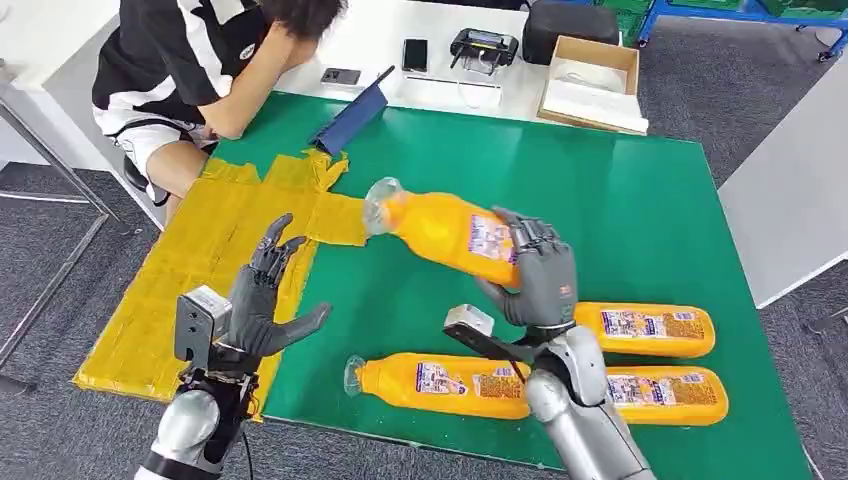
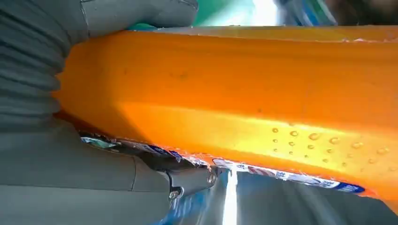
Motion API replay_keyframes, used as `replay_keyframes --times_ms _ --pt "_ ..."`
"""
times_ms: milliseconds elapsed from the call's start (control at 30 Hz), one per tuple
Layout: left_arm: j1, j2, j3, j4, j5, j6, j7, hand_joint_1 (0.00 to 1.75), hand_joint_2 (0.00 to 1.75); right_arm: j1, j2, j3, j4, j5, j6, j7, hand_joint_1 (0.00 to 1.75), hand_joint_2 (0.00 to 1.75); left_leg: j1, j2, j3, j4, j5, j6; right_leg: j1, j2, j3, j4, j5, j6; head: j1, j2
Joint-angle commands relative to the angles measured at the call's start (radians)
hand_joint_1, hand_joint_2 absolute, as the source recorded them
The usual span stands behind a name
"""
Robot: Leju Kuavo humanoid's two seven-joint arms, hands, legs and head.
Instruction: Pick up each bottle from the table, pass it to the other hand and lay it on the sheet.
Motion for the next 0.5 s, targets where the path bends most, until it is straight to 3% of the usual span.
replay_keyframes --times_ms 33,467,500 --pt "-0.044 0.018 -0.064 0.053 0.005 0.009 -0.003 0.0 1.75 0.094 0.04 -0.187 -0.247 -0.027 -0.005 -0.028 1.75 1.75 0.001 -0.003 0.005 0.001 -0.002 -0.002 0.0 0.0 0.006 0.0 -0.003 -0.002 0.0 0.0" --pt "-0.044 0.018 -0.064 0.053 0.005 0.009 -0.003 0.0 1.75 0.094 0.04 -0.187 -0.247 -0.027 -0.005 -0.028 1.75 1.75 0.001 -0.001 0.003 0.0 -0.001 -0.002 0.0 0.001 0.003 0.0 -0.002 -0.002 0.0 0.0" --pt "-0.044 0.022 -0.065 0.051 0.005 0.009 -0.003 0.0 1.75 0.096 0.066 -0.215 -0.256 -0.054 -0.005 -0.067 1.75 1.75 0.001 -0.001 0.003 0.0 -0.001 -0.002 0.0 0.001 0.004 0.0 -0.002 -0.002 0.0 0.0"
